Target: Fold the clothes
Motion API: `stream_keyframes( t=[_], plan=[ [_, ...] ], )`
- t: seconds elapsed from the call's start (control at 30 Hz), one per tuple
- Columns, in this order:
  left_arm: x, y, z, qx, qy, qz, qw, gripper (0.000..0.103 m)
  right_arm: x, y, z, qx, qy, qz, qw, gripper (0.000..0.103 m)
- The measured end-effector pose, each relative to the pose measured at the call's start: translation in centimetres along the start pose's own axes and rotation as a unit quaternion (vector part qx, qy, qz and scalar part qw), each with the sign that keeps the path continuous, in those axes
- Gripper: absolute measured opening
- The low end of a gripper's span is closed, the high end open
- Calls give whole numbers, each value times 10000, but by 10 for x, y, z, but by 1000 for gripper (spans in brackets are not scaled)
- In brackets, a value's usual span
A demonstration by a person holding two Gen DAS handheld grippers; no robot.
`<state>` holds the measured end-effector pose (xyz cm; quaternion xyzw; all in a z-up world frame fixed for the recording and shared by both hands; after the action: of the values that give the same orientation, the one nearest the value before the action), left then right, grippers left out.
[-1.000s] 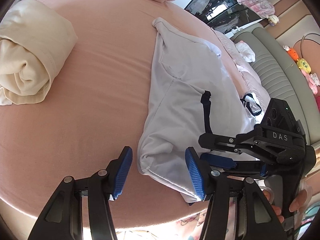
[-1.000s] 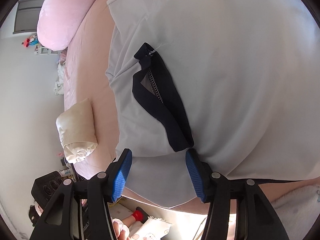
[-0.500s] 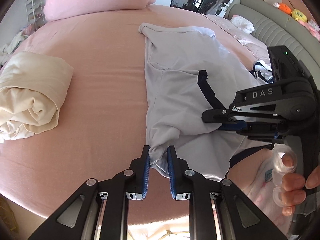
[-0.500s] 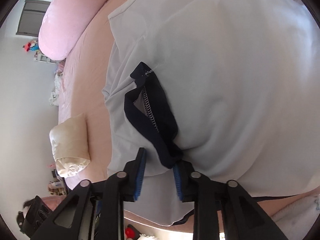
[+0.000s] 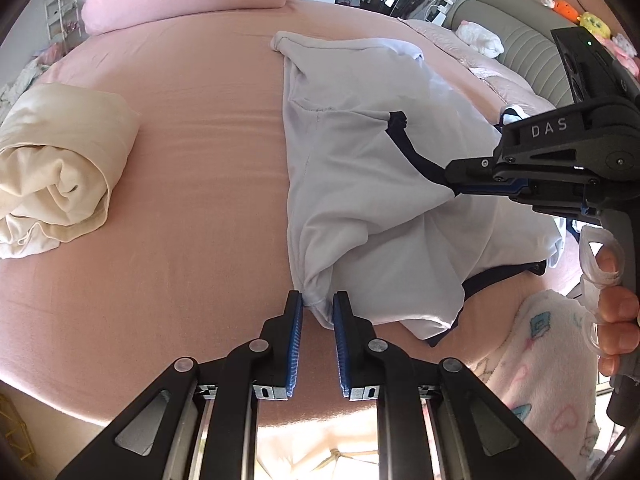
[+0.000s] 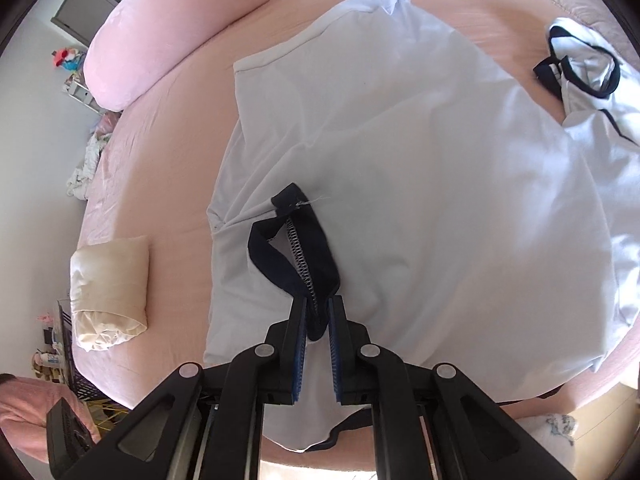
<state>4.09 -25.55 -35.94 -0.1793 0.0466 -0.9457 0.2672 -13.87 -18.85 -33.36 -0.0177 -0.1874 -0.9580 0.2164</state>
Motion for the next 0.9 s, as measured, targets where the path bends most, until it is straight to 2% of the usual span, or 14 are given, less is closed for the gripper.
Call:
stream_keyframes(
  t=[0.13, 0.27, 0.37, 0.43, 0.47, 0.5, 0.57, 0.6, 0.7, 0.9],
  plan=[
    [4, 4, 5, -44, -4, 44, 10000, 14, -4, -18, -7, 208, 205, -230, 9993, 9],
    [10, 2, 16, -66, -110, 116, 9998, 15, -3, -9, 0, 847, 223, 3, 9962, 10],
    [13, -1, 20, 74, -156, 90, 9998, 17, -4, -1, 3, 1217, 345, 64, 9919, 12],
    [16, -2, 22, 107, -168, 68, 9998, 21, -8, 0, 1, 1263, 490, 22, 9908, 31],
    [17, -2, 21, 93, -139, 61, 9998, 28, -11, 0, -1, 1337, 546, -15, 9895, 47],
    [17, -3, 21, 83, -125, 43, 9999, 38, -16, 1, -4, 1485, 598, -64, 9871, 53],
    [20, -4, 20, 87, -122, -17, 9999, 51, -24, 1, -11, 1912, 778, -274, 9781, 53],
    [21, -4, 19, 111, -109, -54, 9999, 53, -27, 1, -16, 2092, 876, -384, 9732, 53],
    [26, -8, 16, 113, -45, -188, 9998, 53, -30, 4, -23, 2375, 901, -547, 9656, 53],
    [32, -18, 7, 160, 89, -476, 9987, 53, -21, 1, -35, 2564, 865, -819, 9592, 53]
  ],
)
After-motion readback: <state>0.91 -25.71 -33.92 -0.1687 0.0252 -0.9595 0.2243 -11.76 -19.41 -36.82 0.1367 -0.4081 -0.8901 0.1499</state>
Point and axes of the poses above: each gripper's, at about its wrist camera, not at the fingertips, and z roughly against the way its jaws point, y to its left, x to its top, the point moved 7 cm from there along -z, roughly the way its jaws point, and after that the axes turned 10 degrees about y, right-handed, at the moved point
